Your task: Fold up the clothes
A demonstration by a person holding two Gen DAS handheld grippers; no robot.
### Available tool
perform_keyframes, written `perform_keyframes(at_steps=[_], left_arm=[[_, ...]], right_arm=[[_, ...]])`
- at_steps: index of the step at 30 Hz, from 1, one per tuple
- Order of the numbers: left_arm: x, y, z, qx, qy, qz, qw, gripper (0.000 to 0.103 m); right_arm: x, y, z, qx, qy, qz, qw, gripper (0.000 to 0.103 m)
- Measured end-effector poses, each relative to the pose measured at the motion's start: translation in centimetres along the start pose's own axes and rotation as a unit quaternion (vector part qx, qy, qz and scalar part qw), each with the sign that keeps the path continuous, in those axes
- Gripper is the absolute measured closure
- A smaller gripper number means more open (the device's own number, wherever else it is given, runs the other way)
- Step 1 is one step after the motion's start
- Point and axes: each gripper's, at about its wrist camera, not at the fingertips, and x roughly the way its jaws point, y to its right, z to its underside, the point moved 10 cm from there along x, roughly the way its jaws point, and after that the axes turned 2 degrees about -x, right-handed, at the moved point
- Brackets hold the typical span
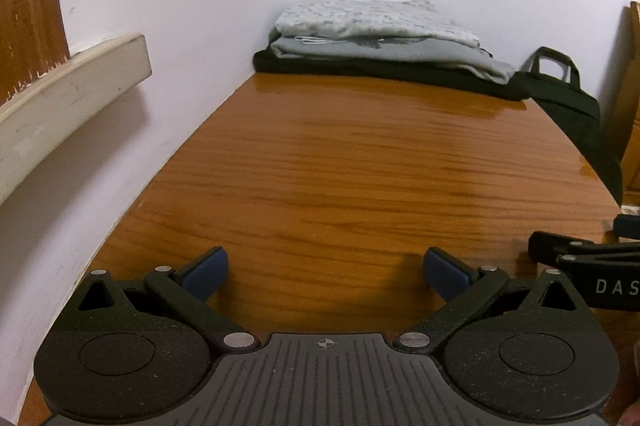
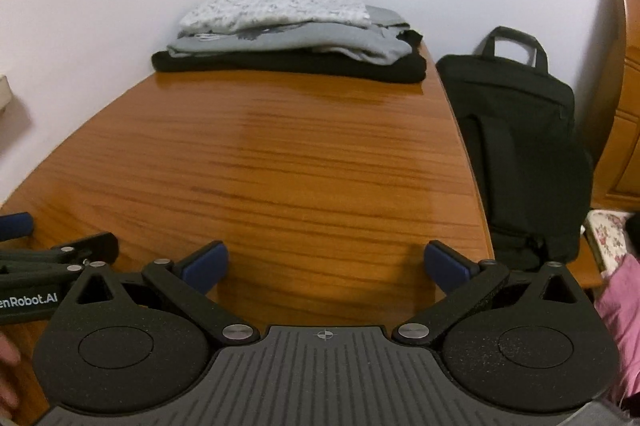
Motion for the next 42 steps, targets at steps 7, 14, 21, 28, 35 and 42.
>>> perform_keyframes(at_steps=[7, 14, 21, 28, 35, 42], left_arm=[[-0.02, -0.03, 0.01, 0.001, 0.000, 0.001, 1.0000, 0.000], [0.03, -0.02, -0.05, 0.000, -0.001, 0.000, 1.0000, 0.000], [0.05, -0.02, -0.06, 0.000, 0.000, 0.000, 1.0000, 0.000], [0.07, -0.05, -0.06, 0.000, -0.001, 0.000, 1.0000, 0.000], [0.10, -0.07, -0.08, 0.000, -0.001, 0.000, 1.0000, 0.000], [0.11, -0.09, -0.08, 0.001, -0.001, 0.000, 1.0000, 0.000]], right_arm=[[-0.27, -0.24, -0.10, -0.011, 0.008, 0.009, 1.000, 0.000], [-0.32, -0.31, 0.04, 0.005, 0.004, 0.008, 1.000, 0.000], [-0.40, -0.38, 0.13, 0.008, 0.004, 0.011, 1.000, 0.000], [-0.29, -0.37, 0.09, 0.007, 0.004, 0.010, 1.000, 0.000], [-0.28, -0.40, 0.11, 0.008, 0.004, 0.010, 1.000, 0.000], [-0.32, -0.41, 0.13, 0.008, 0.004, 0.010, 1.000, 0.000]])
